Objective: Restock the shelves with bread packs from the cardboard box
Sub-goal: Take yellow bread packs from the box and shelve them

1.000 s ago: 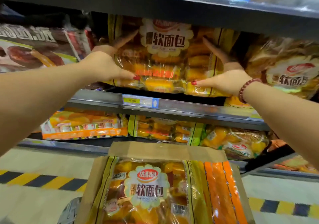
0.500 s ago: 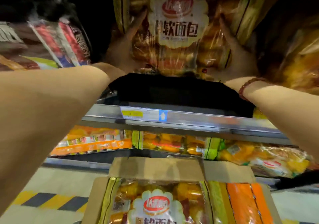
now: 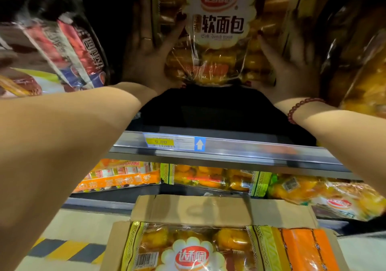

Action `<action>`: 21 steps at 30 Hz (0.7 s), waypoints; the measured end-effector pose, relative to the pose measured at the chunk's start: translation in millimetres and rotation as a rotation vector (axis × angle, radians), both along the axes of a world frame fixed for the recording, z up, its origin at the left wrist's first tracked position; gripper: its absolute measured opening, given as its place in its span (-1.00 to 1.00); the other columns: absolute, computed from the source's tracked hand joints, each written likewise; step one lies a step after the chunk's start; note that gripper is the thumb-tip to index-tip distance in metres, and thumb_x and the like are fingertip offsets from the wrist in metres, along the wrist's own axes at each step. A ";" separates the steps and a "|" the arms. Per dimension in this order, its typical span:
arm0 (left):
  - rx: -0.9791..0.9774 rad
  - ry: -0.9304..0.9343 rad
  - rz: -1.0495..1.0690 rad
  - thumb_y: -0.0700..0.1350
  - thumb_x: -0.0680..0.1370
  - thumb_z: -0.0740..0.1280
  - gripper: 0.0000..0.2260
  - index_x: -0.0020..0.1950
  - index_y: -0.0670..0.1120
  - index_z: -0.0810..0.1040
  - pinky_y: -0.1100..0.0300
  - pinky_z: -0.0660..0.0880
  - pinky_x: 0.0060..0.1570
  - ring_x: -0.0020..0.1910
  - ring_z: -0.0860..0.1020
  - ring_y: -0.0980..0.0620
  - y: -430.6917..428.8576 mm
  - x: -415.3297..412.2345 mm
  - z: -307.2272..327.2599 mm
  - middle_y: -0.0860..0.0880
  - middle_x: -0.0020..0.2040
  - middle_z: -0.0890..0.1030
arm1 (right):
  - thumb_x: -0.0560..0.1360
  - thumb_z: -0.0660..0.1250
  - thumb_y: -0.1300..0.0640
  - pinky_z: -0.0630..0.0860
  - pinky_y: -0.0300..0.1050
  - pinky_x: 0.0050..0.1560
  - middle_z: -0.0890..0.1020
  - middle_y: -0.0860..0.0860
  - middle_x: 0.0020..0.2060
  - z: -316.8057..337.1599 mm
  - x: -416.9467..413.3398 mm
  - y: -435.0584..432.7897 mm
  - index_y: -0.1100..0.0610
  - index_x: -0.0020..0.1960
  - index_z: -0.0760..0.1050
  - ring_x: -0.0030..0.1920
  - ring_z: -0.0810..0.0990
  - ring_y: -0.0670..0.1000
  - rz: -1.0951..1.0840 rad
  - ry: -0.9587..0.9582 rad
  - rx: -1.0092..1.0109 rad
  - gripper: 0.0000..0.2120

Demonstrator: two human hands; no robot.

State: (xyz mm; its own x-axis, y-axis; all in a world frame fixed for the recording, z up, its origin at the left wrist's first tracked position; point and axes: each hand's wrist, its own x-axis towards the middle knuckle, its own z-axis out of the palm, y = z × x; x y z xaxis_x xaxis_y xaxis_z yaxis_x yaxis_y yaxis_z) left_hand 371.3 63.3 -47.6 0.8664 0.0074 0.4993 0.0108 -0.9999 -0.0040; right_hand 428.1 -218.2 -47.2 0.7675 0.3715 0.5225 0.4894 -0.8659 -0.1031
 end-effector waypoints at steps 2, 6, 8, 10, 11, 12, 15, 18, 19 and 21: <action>0.126 -0.074 -0.067 0.53 0.30 0.15 -0.04 0.60 0.13 0.03 -0.18 -0.09 0.49 0.56 -0.05 -0.34 1.5 4.4 -2.3 -0.25 0.60 0.00 | 0.41 0.43 -0.09 0.02 0.26 0.46 -0.06 0.10 0.55 -3.3 4.6 -0.5 -0.14 0.53 0.04 0.51 -0.08 0.28 0.035 -0.027 -0.064 -0.18; 0.181 -0.040 -0.097 0.45 0.30 0.04 -0.07 0.61 0.08 0.03 -0.16 -0.16 0.49 0.57 -0.06 -0.29 -0.1 10.2 1.8 -0.17 0.61 0.00 | 0.42 0.41 -0.09 0.01 0.27 0.47 -0.06 0.05 0.55 -8.5 15.3 1.6 -0.13 0.53 0.03 0.52 -0.10 0.23 0.027 -0.018 -0.097 -0.19; 0.159 -0.010 -0.077 0.47 0.29 0.01 -0.06 0.61 0.08 0.01 -0.15 -0.19 0.49 0.57 -0.08 -0.29 -2.7 9.3 4.3 -0.16 0.62 -0.02 | 0.43 0.41 -0.07 0.02 0.25 0.47 -0.06 0.04 0.55 -9.1 13.8 3.1 -0.13 0.53 0.03 0.52 -0.08 0.23 0.021 0.012 -0.088 -0.19; 0.134 0.015 -0.081 0.43 0.32 0.17 -0.07 0.61 0.08 0.02 -0.18 -0.16 0.50 0.57 -0.09 -0.29 -5.2 5.6 6.5 -0.17 0.62 -0.03 | 0.44 0.40 -0.04 0.05 0.23 0.46 -0.09 0.03 0.55 -7.5 10.1 3.7 -0.14 0.53 0.02 0.52 -0.08 0.24 0.011 0.067 -0.084 -0.20; 0.123 0.025 -0.088 0.36 0.35 0.31 -0.07 0.61 0.07 0.03 -0.20 -0.13 0.51 0.57 -0.09 -0.29 -6.0 3.6 7.4 -0.17 0.62 -0.03 | 0.46 0.38 -0.04 0.07 0.23 0.46 -0.10 0.02 0.55 -5.4 7.2 4.0 -0.15 0.53 0.01 0.51 -0.08 0.24 0.006 0.083 -0.091 -0.22; 0.116 0.027 -0.086 0.27 0.37 0.41 -0.08 0.61 0.08 0.04 -0.20 -0.09 0.51 0.57 -0.08 -0.28 -7.5 1.0 8.9 -0.16 0.62 -0.02 | 0.47 0.36 -0.05 0.09 0.23 0.46 -0.10 0.01 0.55 -3.1 3.3 4.1 -0.16 0.53 0.00 0.52 -0.07 0.23 -0.001 0.098 -0.100 -0.23; 0.043 0.004 -0.072 0.15 0.41 0.48 -0.15 0.58 0.14 0.10 -0.19 0.08 0.50 0.57 0.00 -0.26 -13.9 -10.5 16.3 -0.10 0.62 0.04 | 0.52 0.26 -0.09 0.11 0.22 0.46 -0.05 -0.01 0.55 5.8 -15.7 2.1 -0.15 0.53 -0.03 0.51 -0.03 0.20 -0.028 0.147 -0.106 -0.30; 0.002 0.121 -0.003 0.11 0.47 0.41 -0.21 0.56 0.26 0.01 -0.16 0.16 0.47 0.57 0.04 -0.22 -23.7 -29.8 27.6 -0.06 0.61 0.06 | 0.56 0.20 -0.09 0.23 0.17 0.40 0.17 0.05 0.51 14.6 -52.3 -1.2 -0.10 0.51 0.10 0.46 0.15 0.21 -0.042 0.176 -0.065 -0.43; -0.011 0.140 0.009 0.10 0.48 0.40 -0.25 0.57 0.23 0.05 -0.16 0.20 0.45 0.55 0.09 -0.23 -29.2 -40.9 30.5 -0.09 0.60 0.12 | 0.57 0.18 -0.09 0.32 0.15 0.34 0.30 0.11 0.43 16.9 -65.4 -2.4 -0.06 0.49 0.19 0.40 0.27 0.23 -0.053 0.179 -0.070 -0.49; -0.057 0.158 0.040 0.09 0.52 0.35 -0.40 0.53 0.07 0.27 -0.10 0.33 0.35 0.44 0.30 -0.24 -43.7 -71.9 37.4 -0.16 0.47 0.35 | 0.57 0.18 -0.08 0.43 0.11 0.17 0.51 0.17 0.19 18.9 -92.3 -7.1 0.04 0.40 0.33 0.18 0.45 0.24 -0.023 0.107 -0.090 -0.56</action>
State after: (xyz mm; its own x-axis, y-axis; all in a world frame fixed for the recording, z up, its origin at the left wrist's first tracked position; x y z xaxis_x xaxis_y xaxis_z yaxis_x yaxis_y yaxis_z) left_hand 299.4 19.6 -10.2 0.9327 0.0679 0.3542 0.0544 -0.9974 0.0480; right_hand 335.8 -225.3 -28.3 0.8260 0.3949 0.4021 0.4595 -0.8850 -0.0747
